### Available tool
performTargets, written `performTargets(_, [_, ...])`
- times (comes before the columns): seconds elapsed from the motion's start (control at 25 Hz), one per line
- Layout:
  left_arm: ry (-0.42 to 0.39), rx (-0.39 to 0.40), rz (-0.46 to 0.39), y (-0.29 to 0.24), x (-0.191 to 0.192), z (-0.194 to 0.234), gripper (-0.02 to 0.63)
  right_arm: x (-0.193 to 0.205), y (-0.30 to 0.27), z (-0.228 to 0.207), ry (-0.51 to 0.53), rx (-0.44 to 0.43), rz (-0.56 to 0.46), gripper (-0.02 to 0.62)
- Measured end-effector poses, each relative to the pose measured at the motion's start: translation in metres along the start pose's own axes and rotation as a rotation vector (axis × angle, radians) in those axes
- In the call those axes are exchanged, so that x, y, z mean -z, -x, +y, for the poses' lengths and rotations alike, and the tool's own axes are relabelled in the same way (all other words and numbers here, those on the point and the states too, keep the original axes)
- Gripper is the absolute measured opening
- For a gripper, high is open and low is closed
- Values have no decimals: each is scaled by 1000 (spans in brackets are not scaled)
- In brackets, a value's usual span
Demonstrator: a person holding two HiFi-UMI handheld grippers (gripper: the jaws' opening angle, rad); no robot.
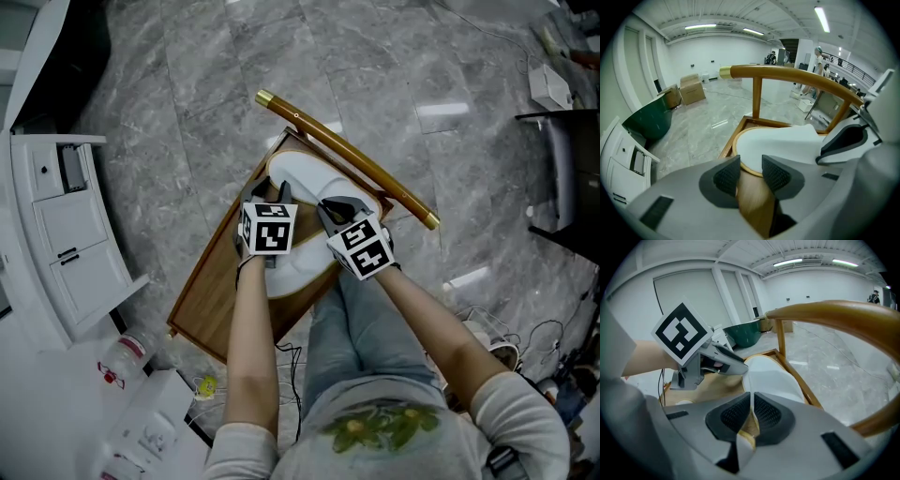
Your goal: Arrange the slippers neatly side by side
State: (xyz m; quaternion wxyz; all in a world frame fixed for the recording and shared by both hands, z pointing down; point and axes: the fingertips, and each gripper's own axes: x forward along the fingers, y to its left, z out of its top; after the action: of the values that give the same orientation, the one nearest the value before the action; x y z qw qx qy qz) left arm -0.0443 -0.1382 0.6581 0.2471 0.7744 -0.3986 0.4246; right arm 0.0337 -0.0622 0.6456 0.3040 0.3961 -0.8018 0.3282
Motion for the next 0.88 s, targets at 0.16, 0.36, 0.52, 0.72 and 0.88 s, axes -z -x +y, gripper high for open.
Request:
performTargets(0.16, [49, 15, -39, 14, -4, -3, 163, -4, 5, -3, -5, 10, -7, 75])
performTargets(0.36, [126, 20, -110, 39, -10, -12, 163, -15, 23, 0, -24, 26, -39, 94])
performTargets(0.52, [157, 16, -179, 68, -19, -18, 164, -35, 48, 6, -36, 12, -113, 95])
performTargets(0.72, [181, 7, -265, 112, -30, -24, 166, -56, 81, 19, -26, -19, -191, 95])
performTargets(0.88, [196, -1, -320, 148, -37, -26, 167, -67, 106, 30, -2, -41, -224, 95])
